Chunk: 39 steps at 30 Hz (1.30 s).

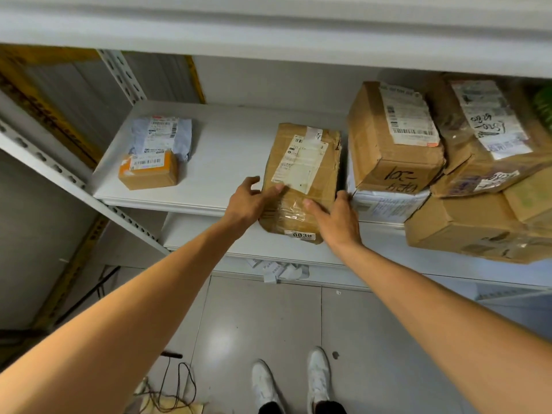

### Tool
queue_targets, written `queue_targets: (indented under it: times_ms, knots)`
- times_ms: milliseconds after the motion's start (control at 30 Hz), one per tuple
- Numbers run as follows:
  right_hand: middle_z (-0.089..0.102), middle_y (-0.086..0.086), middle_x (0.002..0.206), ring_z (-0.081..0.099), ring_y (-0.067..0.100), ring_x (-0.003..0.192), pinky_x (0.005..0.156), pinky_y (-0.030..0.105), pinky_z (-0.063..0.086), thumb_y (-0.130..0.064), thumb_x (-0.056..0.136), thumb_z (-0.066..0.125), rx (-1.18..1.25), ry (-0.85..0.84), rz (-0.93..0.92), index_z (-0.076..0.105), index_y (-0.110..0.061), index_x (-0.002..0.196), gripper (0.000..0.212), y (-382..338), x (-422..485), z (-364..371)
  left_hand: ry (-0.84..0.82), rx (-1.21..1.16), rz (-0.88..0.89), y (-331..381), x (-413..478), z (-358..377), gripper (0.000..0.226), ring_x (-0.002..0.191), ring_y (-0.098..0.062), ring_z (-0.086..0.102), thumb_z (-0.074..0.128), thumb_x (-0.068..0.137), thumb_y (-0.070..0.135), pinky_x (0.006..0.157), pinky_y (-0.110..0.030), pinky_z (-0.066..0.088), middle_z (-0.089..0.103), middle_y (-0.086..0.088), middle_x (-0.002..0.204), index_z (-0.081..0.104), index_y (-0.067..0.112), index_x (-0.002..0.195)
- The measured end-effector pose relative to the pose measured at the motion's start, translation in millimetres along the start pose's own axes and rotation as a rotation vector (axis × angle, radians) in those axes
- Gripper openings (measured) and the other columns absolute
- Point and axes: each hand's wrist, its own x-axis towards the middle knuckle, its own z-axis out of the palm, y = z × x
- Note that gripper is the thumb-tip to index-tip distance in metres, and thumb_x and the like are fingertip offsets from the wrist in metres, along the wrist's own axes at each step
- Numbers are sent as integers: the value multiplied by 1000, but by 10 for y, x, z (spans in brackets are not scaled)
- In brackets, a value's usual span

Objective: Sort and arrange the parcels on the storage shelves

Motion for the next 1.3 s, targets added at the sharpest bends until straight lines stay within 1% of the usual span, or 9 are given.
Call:
queue_targets:
  times_ms: [167,367,467,533,733,833,1000,1167,1300]
  knots:
    - [62,4,121,59,25,111,97,45,50,-30,78,78,75,-34,74,49,-16,125,57,34,64,22,-44,-30,-3,-24,-26,19,79,100,-31,67,75,71,44,90,-51,54,65,-17,119,45,7,134]
    - [58,-1,127,55,22,117,99,37,45,-24,72,82,-30,-144,134,42,-22,134,74,17,135,-135,-119,-100,-105,-116,-137,-3,68,98,-25,63,69,86,16,79,-40,55,61,-14,118,32,14,143]
    - [61,0,121,58,25,111,90,35,48,-37,83,70,-47,-139,127,48,-22,122,47,-107,193,-160,-251,-3,-146,86,-16,-148,51,99,-23,63,65,89,26,81,-37,55,61,-10,119,42,14,133]
    - [57,5,127,56,31,115,93,42,49,-44,88,62,-99,-100,110,40,-16,126,52,-183,212,-85,-315,107,-120,253,84,-175,58,104,-27,64,67,82,49,88,-42,55,64,-8,114,51,11,122]
    - [45,5,141,42,25,132,101,28,35,-16,82,76,10,-130,209,20,-7,142,82,-290,327,-26,-246,80,-163,237,237,-138,64,112,-34,60,71,83,33,94,-52,51,62,-10,124,45,8,136]
    - [49,6,137,46,25,128,101,30,38,-6,76,79,-75,-175,218,29,-10,134,76,-311,395,-21,-184,-16,-185,161,178,-137,64,105,-30,63,76,80,25,86,-48,55,63,-9,121,44,12,133]
    - [44,9,145,40,27,135,111,42,37,-1,62,87,-114,-231,169,24,-9,148,107,-345,298,-20,-109,-140,-166,-63,-62,-140,61,97,-29,65,77,78,10,76,-44,57,64,-13,114,42,8,128]
    - [62,-1,111,58,23,111,94,41,52,3,52,87,-83,-251,87,42,-20,124,89,-363,130,-13,-47,-119,-82,-169,-374,-254,64,101,-31,62,78,71,-3,76,-43,59,57,-13,113,44,8,124]
    - [58,2,115,55,21,111,91,37,52,9,52,85,-8,-264,-24,34,-23,127,96,-472,-39,-70,121,-205,-5,-201,-664,-334,66,102,-33,62,78,62,-14,81,-50,57,58,-12,111,46,9,115]
